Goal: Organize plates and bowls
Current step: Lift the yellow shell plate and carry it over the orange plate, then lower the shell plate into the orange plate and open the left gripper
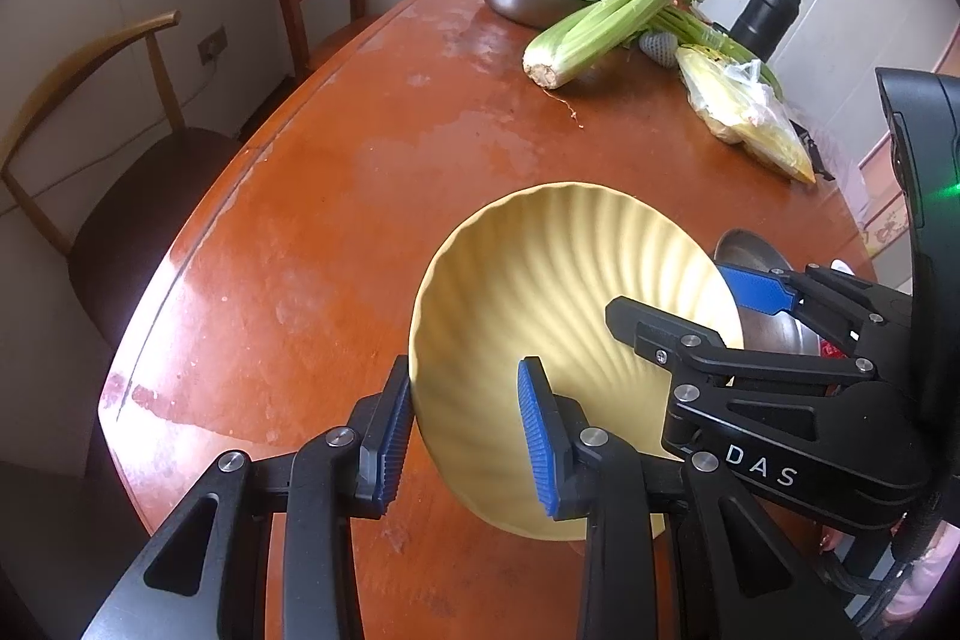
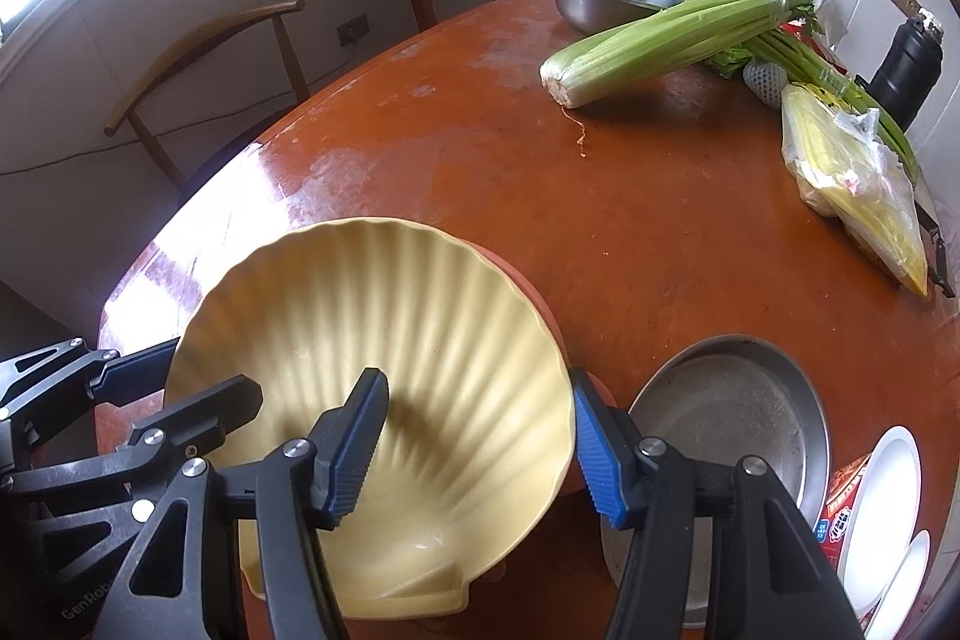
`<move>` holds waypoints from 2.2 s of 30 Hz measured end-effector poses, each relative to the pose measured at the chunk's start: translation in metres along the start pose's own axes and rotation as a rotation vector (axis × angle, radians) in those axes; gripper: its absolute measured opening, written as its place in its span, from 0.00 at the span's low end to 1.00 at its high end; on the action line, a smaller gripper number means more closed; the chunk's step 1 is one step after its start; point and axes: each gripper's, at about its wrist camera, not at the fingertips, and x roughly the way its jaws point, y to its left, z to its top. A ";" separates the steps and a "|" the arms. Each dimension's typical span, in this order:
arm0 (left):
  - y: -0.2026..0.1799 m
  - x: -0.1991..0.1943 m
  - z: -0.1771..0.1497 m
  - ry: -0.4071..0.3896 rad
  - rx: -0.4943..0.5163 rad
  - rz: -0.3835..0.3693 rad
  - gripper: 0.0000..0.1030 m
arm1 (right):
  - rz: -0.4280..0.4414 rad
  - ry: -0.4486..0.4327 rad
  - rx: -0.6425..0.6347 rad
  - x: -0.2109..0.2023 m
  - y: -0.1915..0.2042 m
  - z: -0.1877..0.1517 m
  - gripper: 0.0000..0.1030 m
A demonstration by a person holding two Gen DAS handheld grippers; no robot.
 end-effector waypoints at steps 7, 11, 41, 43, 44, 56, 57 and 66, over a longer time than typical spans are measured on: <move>0.000 0.000 -0.001 0.002 -0.004 0.000 0.33 | 0.003 -0.004 0.003 -0.001 0.000 0.001 0.58; 0.004 0.000 -0.001 0.000 -0.013 0.008 0.33 | 0.006 -0.010 -0.007 -0.001 0.004 0.002 0.58; 0.001 -0.021 -0.002 -0.049 0.006 0.001 0.45 | 0.019 -0.061 0.050 -0.020 -0.005 0.003 0.58; 0.000 -0.025 -0.001 -0.058 0.002 0.000 0.51 | 0.018 -0.071 0.054 -0.024 -0.007 0.002 0.58; 0.001 -0.027 0.000 -0.061 -0.001 -0.002 0.51 | 0.016 -0.075 0.057 -0.027 -0.007 0.002 0.58; -0.017 -0.047 0.011 -0.122 0.029 0.000 0.55 | 0.002 -0.164 0.135 -0.066 -0.033 -0.009 0.61; -0.020 -0.049 0.012 -0.127 0.035 -0.001 0.55 | 0.000 -0.170 0.142 -0.069 -0.036 -0.010 0.61; -0.043 -0.063 0.013 -0.159 0.079 -0.008 0.56 | -0.006 -0.216 0.183 -0.094 -0.051 -0.022 0.63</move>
